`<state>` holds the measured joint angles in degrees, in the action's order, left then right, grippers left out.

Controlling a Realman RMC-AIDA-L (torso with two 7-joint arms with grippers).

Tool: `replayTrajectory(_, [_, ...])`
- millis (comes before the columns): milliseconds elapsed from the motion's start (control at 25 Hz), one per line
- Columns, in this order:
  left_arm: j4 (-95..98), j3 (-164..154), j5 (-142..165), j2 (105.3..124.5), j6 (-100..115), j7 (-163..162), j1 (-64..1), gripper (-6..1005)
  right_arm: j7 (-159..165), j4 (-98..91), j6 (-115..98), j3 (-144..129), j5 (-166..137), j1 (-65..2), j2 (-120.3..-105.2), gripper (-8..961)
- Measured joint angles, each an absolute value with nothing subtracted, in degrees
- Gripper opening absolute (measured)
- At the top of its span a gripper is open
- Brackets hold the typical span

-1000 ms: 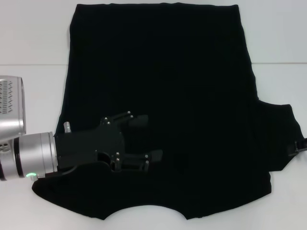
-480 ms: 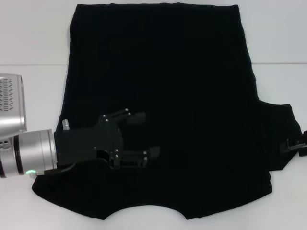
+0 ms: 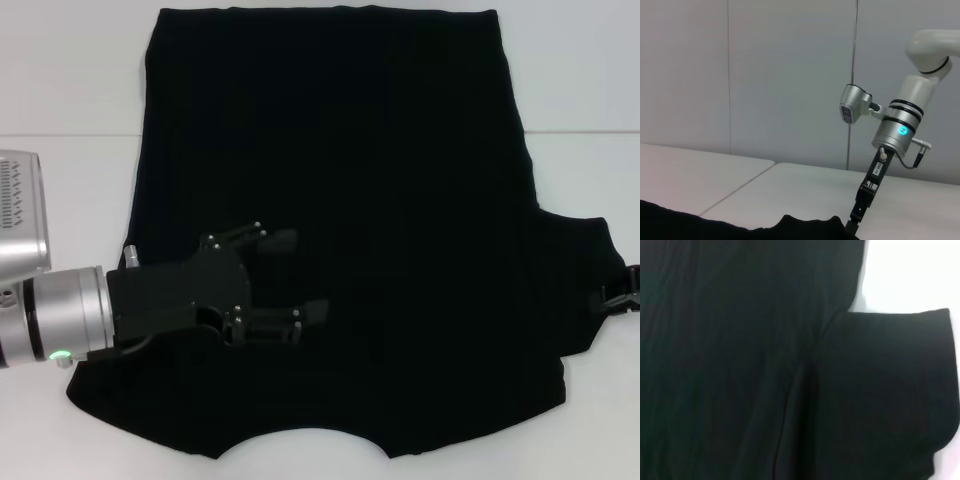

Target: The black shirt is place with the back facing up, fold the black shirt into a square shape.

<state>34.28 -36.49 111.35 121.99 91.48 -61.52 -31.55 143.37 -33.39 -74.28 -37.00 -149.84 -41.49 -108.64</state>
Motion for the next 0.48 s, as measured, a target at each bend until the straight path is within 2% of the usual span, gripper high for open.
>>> replayTrajectory(120, [34.28,-36.47,111.35,121.95,91.28,-61.52,-31.55,937,143.37,-33.33,-74.02,-37.00,-149.85,-41.49,-108.72,339])
replayTrajectory(480, [34.28,-36.47,111.30,121.99,91.20,-61.52,-31.55,937,143.35,-32.98,-73.96,-37.00,-149.86,-41.19,-108.72,108])
